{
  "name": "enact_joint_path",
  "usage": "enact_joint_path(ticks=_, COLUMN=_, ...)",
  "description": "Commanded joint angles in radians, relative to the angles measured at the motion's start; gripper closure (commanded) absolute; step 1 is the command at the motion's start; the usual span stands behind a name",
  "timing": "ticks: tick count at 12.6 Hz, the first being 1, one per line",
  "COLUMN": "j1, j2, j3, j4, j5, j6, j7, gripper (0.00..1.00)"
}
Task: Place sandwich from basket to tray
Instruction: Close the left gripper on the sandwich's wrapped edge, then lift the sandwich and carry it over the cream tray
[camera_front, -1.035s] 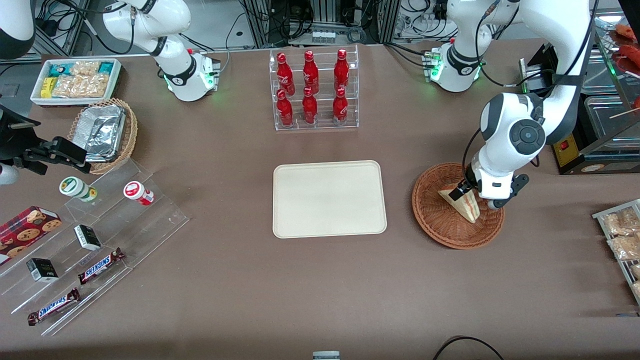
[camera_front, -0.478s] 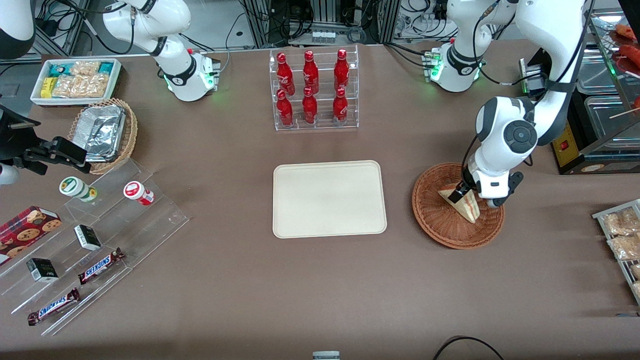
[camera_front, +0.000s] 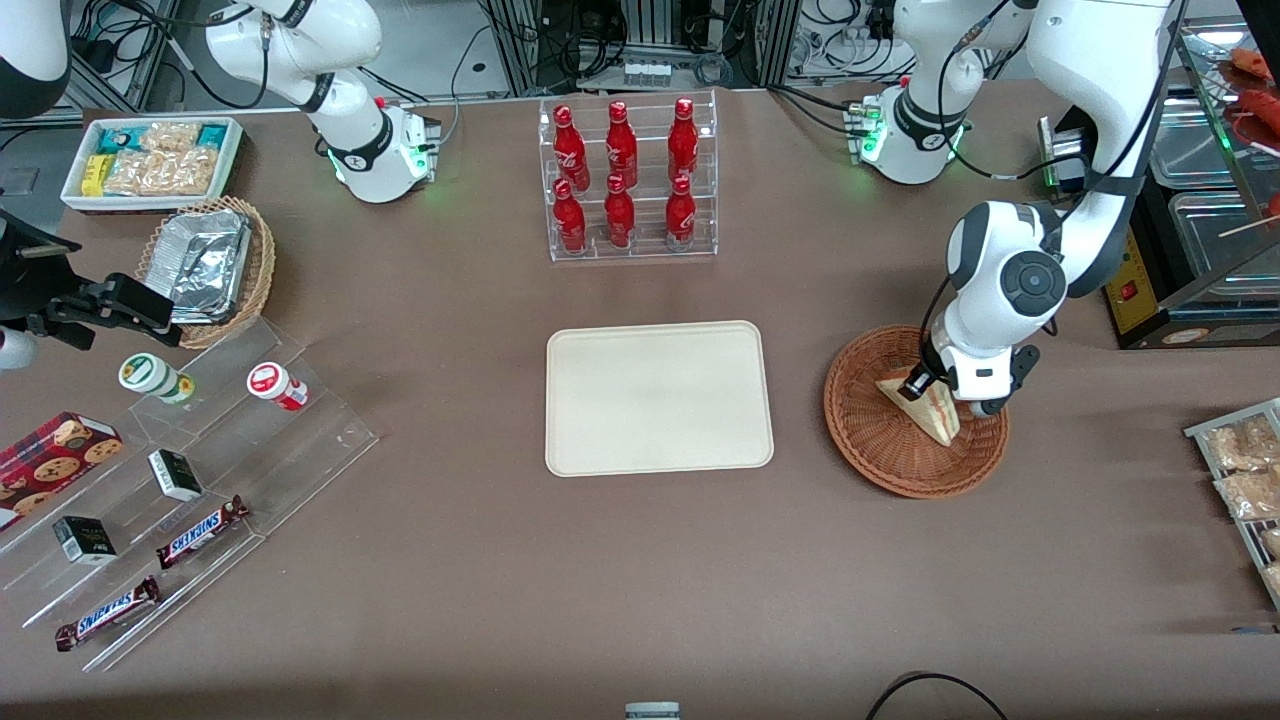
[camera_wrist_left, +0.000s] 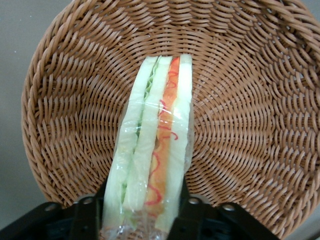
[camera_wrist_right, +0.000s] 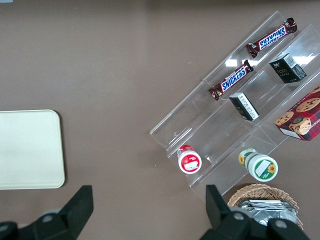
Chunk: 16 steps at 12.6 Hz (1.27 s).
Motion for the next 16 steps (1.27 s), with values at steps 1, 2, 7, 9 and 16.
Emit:
enact_joint_path(ticks=1, j1=0.0, j2=-0.03, j3=-0.002, j4=0.006, j5=0.002, j6=-0.015, j7=0.022, gripper=0.98)
enact_joint_path(ticks=2, j1=0.0, j2=-0.051, j3=-0.004, j4=0.015, j5=0.003, j6=-0.058, j7=0.053, gripper=0.98)
enact_joint_path(ticks=7, j1=-0.026, j2=-0.052, j3=-0.029, j4=0.201, j5=0.003, j6=-0.344, j7=0.223, gripper=0.98)
enact_joint_path(ticks=9, j1=-0.041, j2=-0.018, j3=-0.053, j4=0.326, j5=0.003, j6=-0.532, j7=0.335, gripper=0.98)
enact_joint_path(ticks=16, j1=-0.268, j2=0.119, j3=-0.054, j4=0.482, j5=-0.01, j6=-0.532, j7=0.311, gripper=0.97)
